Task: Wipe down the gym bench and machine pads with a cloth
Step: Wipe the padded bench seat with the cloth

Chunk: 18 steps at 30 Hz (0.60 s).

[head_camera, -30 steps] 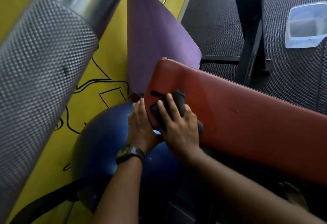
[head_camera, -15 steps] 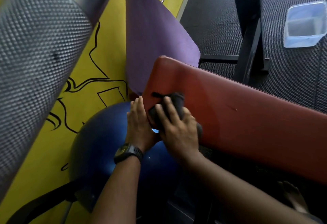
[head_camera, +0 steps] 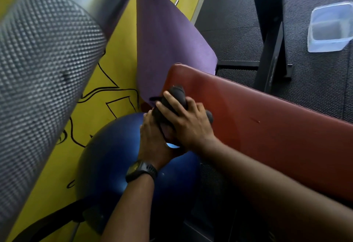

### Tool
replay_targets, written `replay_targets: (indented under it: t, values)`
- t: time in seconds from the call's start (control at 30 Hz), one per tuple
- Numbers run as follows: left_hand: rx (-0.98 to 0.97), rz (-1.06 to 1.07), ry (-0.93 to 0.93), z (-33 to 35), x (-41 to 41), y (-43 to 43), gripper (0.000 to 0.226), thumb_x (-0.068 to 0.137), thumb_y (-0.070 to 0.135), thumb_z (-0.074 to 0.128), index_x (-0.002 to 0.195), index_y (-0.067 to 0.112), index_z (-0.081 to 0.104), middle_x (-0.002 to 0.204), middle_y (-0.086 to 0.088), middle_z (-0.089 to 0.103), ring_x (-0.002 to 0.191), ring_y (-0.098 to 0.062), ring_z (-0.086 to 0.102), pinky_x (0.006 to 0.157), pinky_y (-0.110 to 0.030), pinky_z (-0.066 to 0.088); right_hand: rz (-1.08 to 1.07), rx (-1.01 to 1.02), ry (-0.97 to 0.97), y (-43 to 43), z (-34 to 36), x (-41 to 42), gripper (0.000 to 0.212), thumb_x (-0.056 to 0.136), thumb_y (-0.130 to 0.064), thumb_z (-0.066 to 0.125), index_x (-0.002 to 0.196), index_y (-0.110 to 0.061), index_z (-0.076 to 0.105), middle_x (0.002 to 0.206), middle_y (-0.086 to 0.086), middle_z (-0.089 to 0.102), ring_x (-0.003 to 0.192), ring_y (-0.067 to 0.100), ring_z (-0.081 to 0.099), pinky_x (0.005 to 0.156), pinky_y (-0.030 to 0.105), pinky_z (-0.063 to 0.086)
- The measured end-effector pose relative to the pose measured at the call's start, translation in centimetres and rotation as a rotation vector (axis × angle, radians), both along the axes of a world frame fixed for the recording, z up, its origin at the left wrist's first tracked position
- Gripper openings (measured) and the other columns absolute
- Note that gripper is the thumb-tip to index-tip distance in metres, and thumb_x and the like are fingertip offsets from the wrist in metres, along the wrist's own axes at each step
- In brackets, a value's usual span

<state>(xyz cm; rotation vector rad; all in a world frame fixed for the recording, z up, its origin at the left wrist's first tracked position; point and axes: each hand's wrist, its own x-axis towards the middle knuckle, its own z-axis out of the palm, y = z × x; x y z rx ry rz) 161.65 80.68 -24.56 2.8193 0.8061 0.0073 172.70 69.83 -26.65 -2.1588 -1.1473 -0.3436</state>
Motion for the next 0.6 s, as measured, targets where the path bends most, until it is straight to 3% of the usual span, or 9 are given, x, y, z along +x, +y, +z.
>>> replay_targets:
  t: [0.1,0.2,0.3,0.4,0.47,0.6]
  values:
    - [-0.011,0.002,-0.049,-0.2,-0.3,-0.3,0.148,0.046,0.082,0.074,0.159,0.020,0.002,0.167,-0.003,0.016,0.156,-0.029,0.007,0.124,-0.056,0.015,-0.090,-0.091,0.007,0.7,0.4,4.8,0.059,0.094,-0.048,0.038,0.152,-0.039,0.042,0.164,-0.003,0.033,0.117,0.041,0.052,0.078,0.045,0.041]
    - [-0.003,-0.005,-0.025,-0.3,-0.5,-0.4,0.148,0.050,0.085,0.067,0.160,0.018,-0.005,0.169,-0.002,0.007,0.157,-0.025,-0.003,0.123,-0.050,0.001,-0.404,-0.053,0.287,-1.3,-1.0,6.3,0.062,0.093,-0.051,0.045,0.153,-0.039,0.038,0.165,-0.003,0.030,0.117,0.039,0.055,0.081,0.048,0.045]
    - [-0.015,0.003,-0.009,-0.2,-0.5,-0.5,0.124,0.070,0.078,0.050,0.162,0.014,-0.003,0.170,-0.007,0.003,0.157,-0.023,-0.008,0.125,-0.054,-0.005,-0.577,-0.063,0.393,-3.3,-1.9,1.5,0.070,0.087,-0.046,0.048,0.155,-0.031,0.039,0.165,0.004,0.030,0.112,0.042,0.053,0.081,0.050,0.046]
    - [0.141,-0.023,-0.039,-0.3,-0.6,-0.4,0.091,0.093,0.063,0.033,0.162,0.009,0.009,0.168,-0.013,0.014,0.157,-0.026,0.005,0.125,-0.059,0.004,-0.358,-0.026,0.272,-3.4,-1.9,-3.1,0.063,0.088,-0.040,0.055,0.150,-0.032,0.043,0.162,0.008,0.036,0.110,0.042,0.053,0.079,0.050,0.048]
    - [0.209,-0.020,-0.078,0.0,0.3,-0.7,0.077,0.100,0.053,0.028,0.160,0.005,0.020,0.165,-0.016,0.026,0.155,-0.029,0.017,0.124,-0.059,0.012,-0.212,-0.022,0.166,-2.4,-1.6,-1.7,0.056,0.091,-0.041,0.059,0.145,-0.038,0.044,0.162,0.009,0.034,0.112,0.043,0.053,0.079,0.049,0.046]
    - [0.238,-0.046,-0.109,1.0,4.7,-1.0,0.068,0.101,0.042,0.025,0.158,0.003,0.029,0.164,-0.016,0.028,0.153,-0.030,0.024,0.124,-0.053,0.021,-0.263,-0.136,0.097,-1.7,-1.3,4.5,0.051,0.092,-0.040,0.054,0.143,-0.042,0.049,0.161,0.006,0.037,0.117,0.046,0.053,0.077,0.050,0.045]
